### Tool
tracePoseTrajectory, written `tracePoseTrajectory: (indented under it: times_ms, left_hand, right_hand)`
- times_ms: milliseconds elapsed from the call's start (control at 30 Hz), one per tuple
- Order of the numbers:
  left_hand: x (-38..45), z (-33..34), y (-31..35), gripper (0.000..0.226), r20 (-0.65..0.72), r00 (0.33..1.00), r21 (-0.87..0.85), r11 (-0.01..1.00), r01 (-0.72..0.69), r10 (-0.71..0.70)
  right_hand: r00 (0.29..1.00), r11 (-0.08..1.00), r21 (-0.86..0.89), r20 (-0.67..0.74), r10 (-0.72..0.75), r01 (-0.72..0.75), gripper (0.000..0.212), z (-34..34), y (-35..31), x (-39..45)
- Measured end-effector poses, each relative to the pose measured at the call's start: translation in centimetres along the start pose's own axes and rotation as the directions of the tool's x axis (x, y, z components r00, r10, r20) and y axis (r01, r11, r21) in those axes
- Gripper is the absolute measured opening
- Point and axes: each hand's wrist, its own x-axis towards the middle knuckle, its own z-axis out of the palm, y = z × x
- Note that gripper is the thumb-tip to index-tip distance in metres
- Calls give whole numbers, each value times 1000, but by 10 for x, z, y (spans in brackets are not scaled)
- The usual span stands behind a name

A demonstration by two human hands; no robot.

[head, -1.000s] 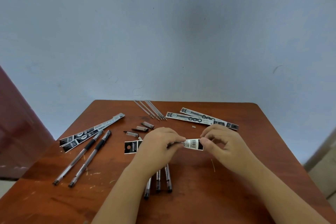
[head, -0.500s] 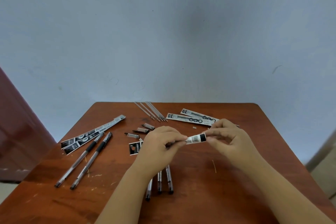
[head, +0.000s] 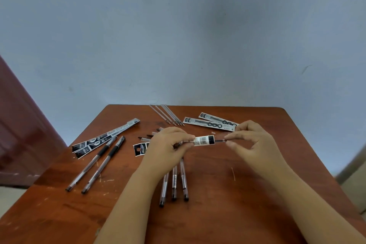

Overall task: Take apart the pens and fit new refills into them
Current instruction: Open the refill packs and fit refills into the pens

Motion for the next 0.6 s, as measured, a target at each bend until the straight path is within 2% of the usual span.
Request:
tracePoseTrajectory:
  times_ms: [67, 133, 267, 433, 600]
  left_hand:
    - [0, -7, -1, 19, -21, 997, 23, 996, 81, -80]
    - [-1, -16, -3, 18, -50, 986, 73, 984, 163, -160]
    - [-16, -40, -13, 18, -130, 945, 165, 933, 321, -302]
    - [-40, -64, -29, 21, -271, 805, 303, 748, 591, -527]
    - [-48, -58, -26, 30, -314, 727, 208, 703, 680, -611]
  right_hand:
    - [985, 983, -146, -113, -128, 111, 4, 1, 6, 1]
    - [969, 964, -217, -158, -189, 153, 9, 3, 9, 2]
    - [965, 971, -200, -198, -172, 132, 10, 6, 7, 1]
    - [969, 981, -148, -197, -150, 122, 2, 15, 3, -6]
    - [974, 977, -139, -136, -179, 160, 4, 19, -4, -12]
